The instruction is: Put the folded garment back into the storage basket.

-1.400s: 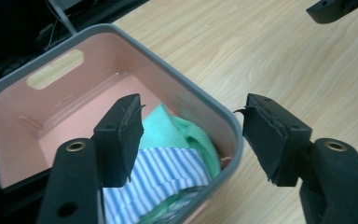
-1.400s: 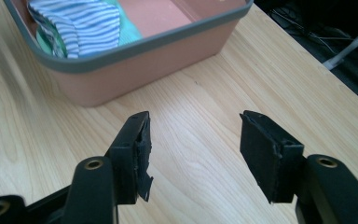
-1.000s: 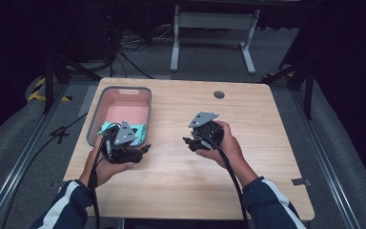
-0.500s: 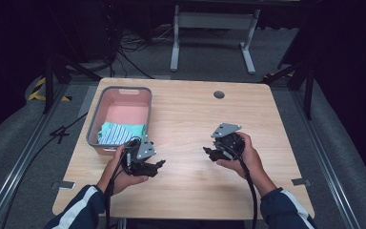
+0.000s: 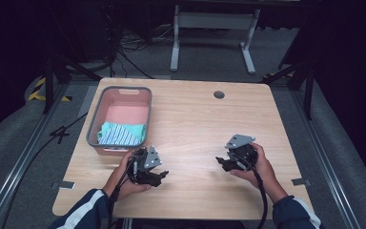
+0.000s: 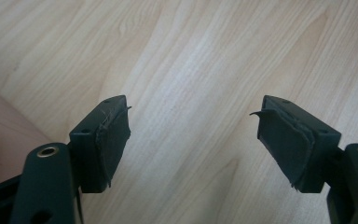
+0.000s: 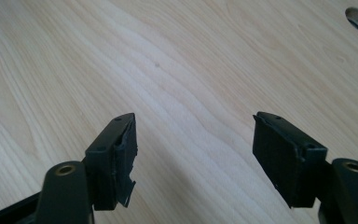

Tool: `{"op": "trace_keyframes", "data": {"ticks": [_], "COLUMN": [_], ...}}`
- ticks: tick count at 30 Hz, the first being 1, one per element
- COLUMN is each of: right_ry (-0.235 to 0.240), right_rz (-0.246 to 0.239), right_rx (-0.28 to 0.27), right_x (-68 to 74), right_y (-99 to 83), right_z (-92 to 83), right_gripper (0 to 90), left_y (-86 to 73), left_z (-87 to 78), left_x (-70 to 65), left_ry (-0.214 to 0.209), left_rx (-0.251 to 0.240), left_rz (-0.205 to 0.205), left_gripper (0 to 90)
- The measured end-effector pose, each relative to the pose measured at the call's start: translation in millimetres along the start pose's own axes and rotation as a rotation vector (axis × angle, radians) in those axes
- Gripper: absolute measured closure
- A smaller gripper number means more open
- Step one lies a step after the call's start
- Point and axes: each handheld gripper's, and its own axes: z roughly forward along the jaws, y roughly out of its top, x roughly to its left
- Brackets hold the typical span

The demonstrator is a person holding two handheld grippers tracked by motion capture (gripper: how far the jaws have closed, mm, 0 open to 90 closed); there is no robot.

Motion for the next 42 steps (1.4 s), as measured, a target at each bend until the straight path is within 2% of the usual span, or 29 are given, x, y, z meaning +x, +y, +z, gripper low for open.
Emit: {"op": "trace_keyframes", "data": {"ticks": [9, 12, 15, 17, 18, 19, 20, 22, 24, 26, 27, 28, 42], "right_ry": [-0.008, -0.004, 0.000, -0.002, -0.002, 0.007, 0.007, 0.009, 0.008, 0.042, 0.036, 0.036, 0.028], "right_rz": [0.027, 0.045, 0.065, 0.078, 0.078, 0.117, 0.117, 0.155, 0.192, 0.251, 0.257, 0.256, 0.265], "right_rx": [0.015, 0.004, -0.031, -0.024, -0.024, -0.031, -0.031, -0.043, -0.058, -0.097, -0.099, -0.096, -0.095], "right_x": [-4.2, -5.9, -8.3, -11.2, -11.2, -14.7, -14.7, -19.2, -23.2, -27.5, -28.5, -29.0, -29.0], "right_y": [-41.2, -50.6, -70.6, -84.4, -84.4, -97.9, -97.9, -106.9, -115.1, -126.7, -129.2, -130.5, -134.2], "right_z": [-8.6, -11.0, -15.7, -17.2, -17.2, -19.7, -19.7, -24.0, -26.9, -27.9, -29.7, -30.6, -33.5], "right_gripper": [31.0, 31.1, 30.9, 30.4, 30.4, 29.5, 29.5, 29.1, 27.5, 25.9, 24.1, 23.3, 23.1], "left_y": [-12.4, -15.2, -21.3, -25.2, -25.2, -27.6, -29.6, -33.5, -37.5, -40.8, -41.7, -45.2, -44.9], "left_z": [5.8, 5.6, 7.0, 7.4, 7.4, 8.1, 9.0, 12.1, 12.8, 13.4, 13.4, 14.4, 14.5], "left_x": [-2.2, -2.3, 0.9, 2.2, 2.2, 2.9, 3.0, 2.0, 2.2, 2.7, 2.8, 3.9, 3.0], "left_ry": [-0.044, -0.031, -0.052, -0.065, -0.065, -0.071, -0.073, -0.079, -0.111, -0.130, -0.133, -0.135, -0.122], "left_rx": [0.003, 0.005, -0.003, -0.003, -0.003, -0.003, -0.003, 0.007, -0.008, -0.026, -0.027, -0.049, -0.043], "left_rz": [-0.024, -0.007, -0.031, -0.036, -0.036, -0.035, -0.039, -0.041, -0.070, -0.088, -0.101, -0.114, -0.126], "left_gripper": [23.0, 23.3, 23.6, 23.1, 23.1, 23.0, 23.0, 22.9, 22.2, 22.1, 21.6, 20.8, 17.9]}}
